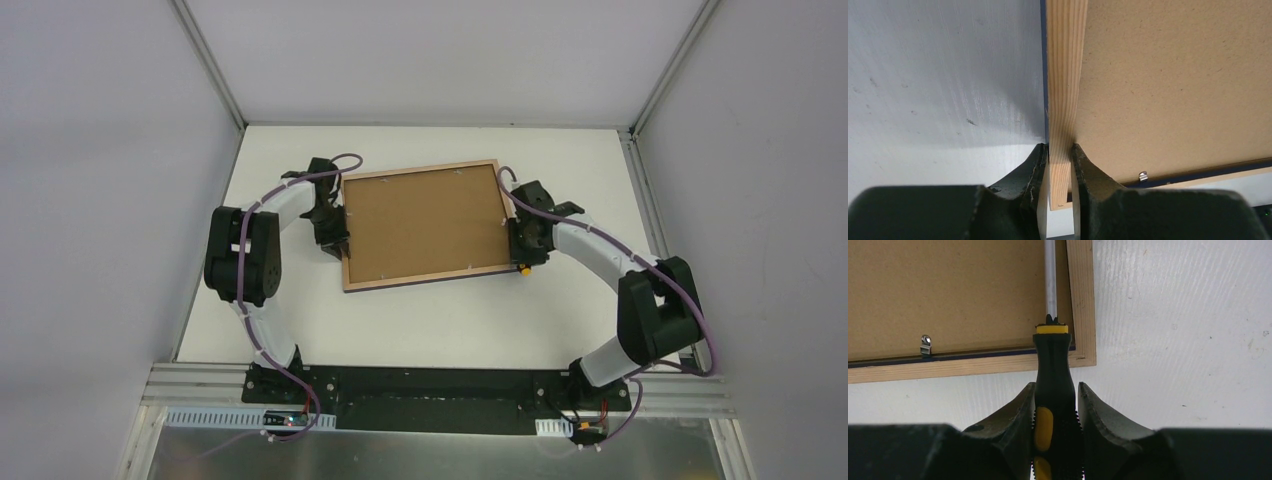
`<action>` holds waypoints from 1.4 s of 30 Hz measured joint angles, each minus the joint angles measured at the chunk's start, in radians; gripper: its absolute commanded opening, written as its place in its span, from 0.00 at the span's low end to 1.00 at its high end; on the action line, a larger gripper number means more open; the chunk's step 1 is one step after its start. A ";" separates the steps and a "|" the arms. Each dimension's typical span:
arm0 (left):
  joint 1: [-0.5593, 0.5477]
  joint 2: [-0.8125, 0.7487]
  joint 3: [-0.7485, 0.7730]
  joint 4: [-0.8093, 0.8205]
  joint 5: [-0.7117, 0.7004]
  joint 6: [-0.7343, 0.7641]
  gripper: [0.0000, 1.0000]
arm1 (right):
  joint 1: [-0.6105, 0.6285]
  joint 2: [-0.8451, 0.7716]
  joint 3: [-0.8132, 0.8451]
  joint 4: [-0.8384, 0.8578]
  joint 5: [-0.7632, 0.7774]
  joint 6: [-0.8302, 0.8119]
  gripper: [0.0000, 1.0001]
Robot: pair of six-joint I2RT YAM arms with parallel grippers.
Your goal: Take the photo out of the frame
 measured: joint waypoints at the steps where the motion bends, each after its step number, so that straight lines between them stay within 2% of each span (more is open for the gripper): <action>1: 0.000 0.002 0.002 -0.002 0.002 0.002 0.00 | -0.002 0.008 0.004 0.001 -0.006 -0.002 0.00; 14: 0.001 0.002 0.002 -0.006 0.007 0.012 0.00 | -0.007 0.077 0.092 0.028 -0.102 -0.007 0.00; 19: 0.002 0.001 -0.001 -0.005 0.035 -0.010 0.00 | -0.007 0.063 0.197 -0.021 -0.053 0.032 0.00; 23: 0.006 -0.020 -0.035 0.012 0.055 -0.074 0.00 | -0.007 -0.019 0.243 -0.065 0.016 0.087 0.00; 30: 0.006 -0.125 -0.183 0.047 0.064 -0.283 0.00 | -0.007 -0.132 0.287 -0.155 0.045 0.190 0.00; 36: -0.009 -0.280 -0.382 0.083 0.088 -0.572 0.00 | -0.006 -0.233 0.259 -0.221 0.008 0.229 0.00; 39: -0.072 -0.353 -0.454 0.098 0.083 -0.734 0.00 | 0.000 -0.276 0.244 -0.248 -0.020 0.236 0.00; 42: -0.193 -0.407 -0.493 0.111 0.059 -0.933 0.00 | 0.008 -0.313 0.238 -0.279 -0.062 0.243 0.00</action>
